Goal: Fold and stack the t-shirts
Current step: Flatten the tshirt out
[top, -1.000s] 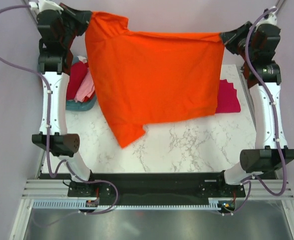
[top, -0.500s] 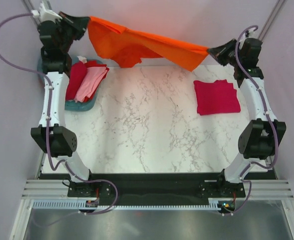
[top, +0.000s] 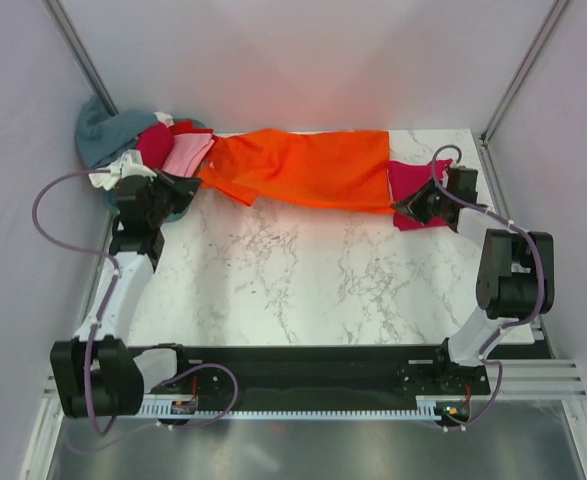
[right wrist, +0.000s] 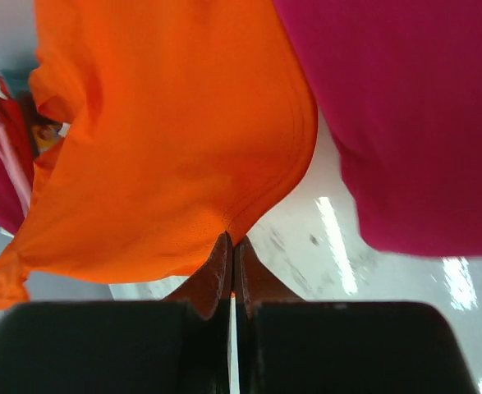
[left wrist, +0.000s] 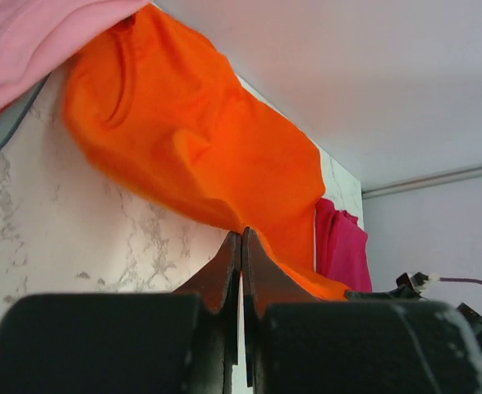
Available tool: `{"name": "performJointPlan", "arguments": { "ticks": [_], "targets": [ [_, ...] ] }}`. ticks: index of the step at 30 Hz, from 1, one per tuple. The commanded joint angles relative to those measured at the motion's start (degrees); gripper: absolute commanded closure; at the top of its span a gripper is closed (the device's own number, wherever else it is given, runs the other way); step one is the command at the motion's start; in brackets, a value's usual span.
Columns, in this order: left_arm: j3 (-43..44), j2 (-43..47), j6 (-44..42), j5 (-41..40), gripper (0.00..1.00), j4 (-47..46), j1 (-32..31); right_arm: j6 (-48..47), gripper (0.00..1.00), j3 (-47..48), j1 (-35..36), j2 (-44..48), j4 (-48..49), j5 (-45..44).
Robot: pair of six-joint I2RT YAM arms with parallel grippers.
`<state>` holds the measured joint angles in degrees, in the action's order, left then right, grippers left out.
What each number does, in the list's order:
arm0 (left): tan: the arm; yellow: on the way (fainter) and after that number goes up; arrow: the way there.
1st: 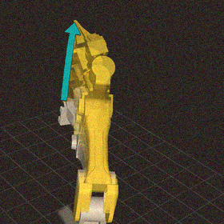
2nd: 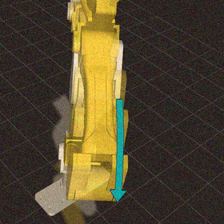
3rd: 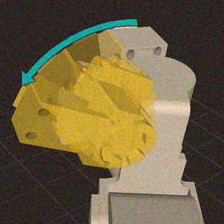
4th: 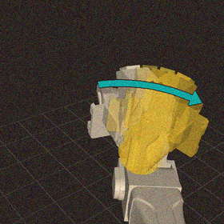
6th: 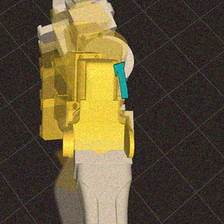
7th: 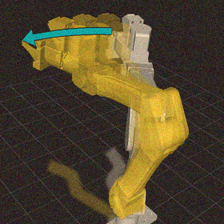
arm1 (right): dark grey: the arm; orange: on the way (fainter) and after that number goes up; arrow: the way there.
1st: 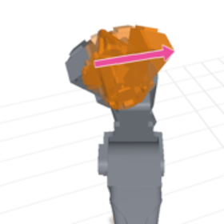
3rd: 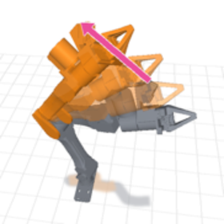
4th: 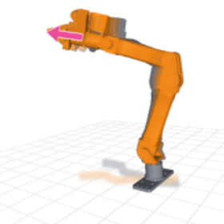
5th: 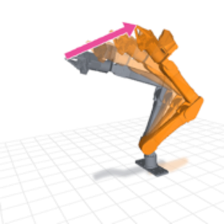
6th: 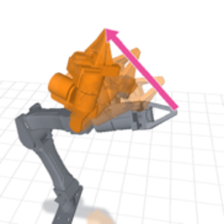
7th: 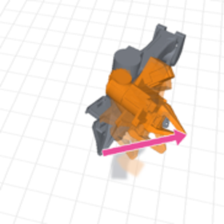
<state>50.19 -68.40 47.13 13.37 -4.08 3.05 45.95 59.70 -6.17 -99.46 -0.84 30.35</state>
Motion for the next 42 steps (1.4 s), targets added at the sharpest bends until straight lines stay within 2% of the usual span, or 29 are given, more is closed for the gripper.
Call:
{"name": "performJointPlan", "arguments": {
  "ticks": [1,6,10,11,17,20,26,36,42],
  "targets": [
    [-7.02,7.22,0.42,-1.5,0.98,-4.46,-0.24,-4.55,1.0,-5.9,-0.24,5.41,2.6,0.15],
    [-15.72,16.27,0.59,-0.97,0.98,2.39,-0.15,-6.14,1.0,-16.45,-0.24,12.69,2.07,-1.96],
    [-20.3,25.23,0.5,-1.15,0.98,12.39,-0.15,-7.81,1.0,-22.51,-0.24,18.41,-1.7,-2.4],
    [-21.36,29.77,0.76,-1.24,0.98,13.64,-0.06,-8.94,1.0,-24.44,-0.24,19.64,-2.58,-3.01],
    [-25.49,45.08,3.22,-3.78,0.98,26.63,-0.15,-12.99,1.0,-28.5,-0.24,30.63,-11.89,-8.54],
    [-26.55,48.09,3.67,-2.82,0.98,29.55,-0.15,-13.87,1.0,-28.85,-0.24,36.08,-16.29,-12.58],
    [-28.13,45.64,5.24,-0.71,0.98,29.92,-0.06,-14.05,1.0,-29.99,-0.24,41.54,-18.23,-11.2],
    [-24.36,38.79,4.02,-3.16,0.98,28.43,-0.15,-14.67,1.0,-24.38,0.37,29.61,-14.37,-10.13],
    [-17.95,27.47,1.21,-6.77,0.98,27.11,-0.06,-9.58,1.0,-19.1,3.88,23.27,-10.5,-12.23]
  ]
}}
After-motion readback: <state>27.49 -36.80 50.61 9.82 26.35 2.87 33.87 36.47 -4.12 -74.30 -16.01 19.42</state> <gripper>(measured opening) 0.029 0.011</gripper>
